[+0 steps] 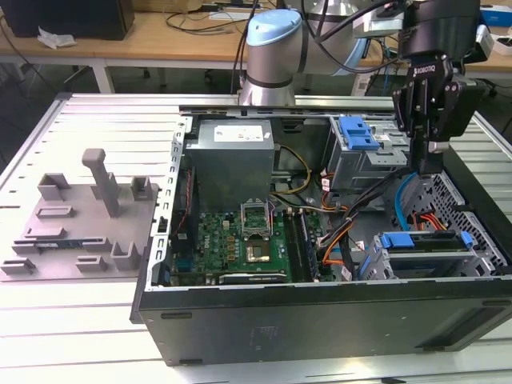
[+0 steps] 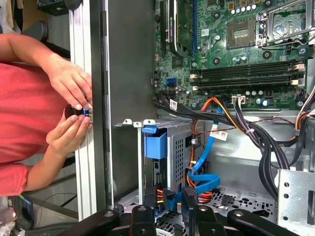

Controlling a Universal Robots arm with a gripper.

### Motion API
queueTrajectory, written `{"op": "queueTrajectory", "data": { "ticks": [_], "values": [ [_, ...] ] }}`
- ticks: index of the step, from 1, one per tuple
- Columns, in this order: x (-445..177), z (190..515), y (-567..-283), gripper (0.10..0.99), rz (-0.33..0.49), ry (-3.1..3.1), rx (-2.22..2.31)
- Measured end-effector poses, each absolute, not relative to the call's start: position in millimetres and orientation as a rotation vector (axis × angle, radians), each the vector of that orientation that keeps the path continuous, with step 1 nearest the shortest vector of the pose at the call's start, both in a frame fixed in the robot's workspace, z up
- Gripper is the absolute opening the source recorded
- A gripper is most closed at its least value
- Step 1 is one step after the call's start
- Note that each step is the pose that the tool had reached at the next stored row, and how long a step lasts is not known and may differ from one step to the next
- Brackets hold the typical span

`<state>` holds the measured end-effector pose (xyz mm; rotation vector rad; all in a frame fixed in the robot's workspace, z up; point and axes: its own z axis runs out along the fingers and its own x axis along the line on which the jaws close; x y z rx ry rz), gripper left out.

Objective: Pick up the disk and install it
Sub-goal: 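Insert the second disk wire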

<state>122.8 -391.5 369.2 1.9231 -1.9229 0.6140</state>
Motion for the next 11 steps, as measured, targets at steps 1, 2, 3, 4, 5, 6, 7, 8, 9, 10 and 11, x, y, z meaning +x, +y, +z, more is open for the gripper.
{"op": "queueTrajectory", "data": {
  "ticks": [1,2,3,4,5,6,7,8,9,10,11],
  "values": [
    [122.8,369.2,-391.5,0.333,0.614,-1.923,1.923],
    [122.7,369.1,-391.5,0.333,0.614,-1.923,1.923],
    [122.7,369.0,-391.5,0.259,0.614,-1.923,1.923],
    [122.7,368.9,-391.5,0.259,0.614,-1.923,1.923],
    [122.7,368.8,-391.5,0.259,0.614,-1.923,1.923],
    [122.7,368.8,-391.5,0.259,0.614,-1.923,1.923],
    [122.7,368.6,-391.5,0.259,0.614,-1.923,1.923],
    [122.7,368.5,-391.5,0.259,0.614,-1.923,1.923],
    [122.7,368.4,-391.5,0.259,0.614,-1.923,1.923],
    [122.7,368.2,-391.5,0.239,0.614,-1.923,1.923],
    [122.7,368.0,-391.5,0.161,0.614,-1.923,1.923]
  ]
}}
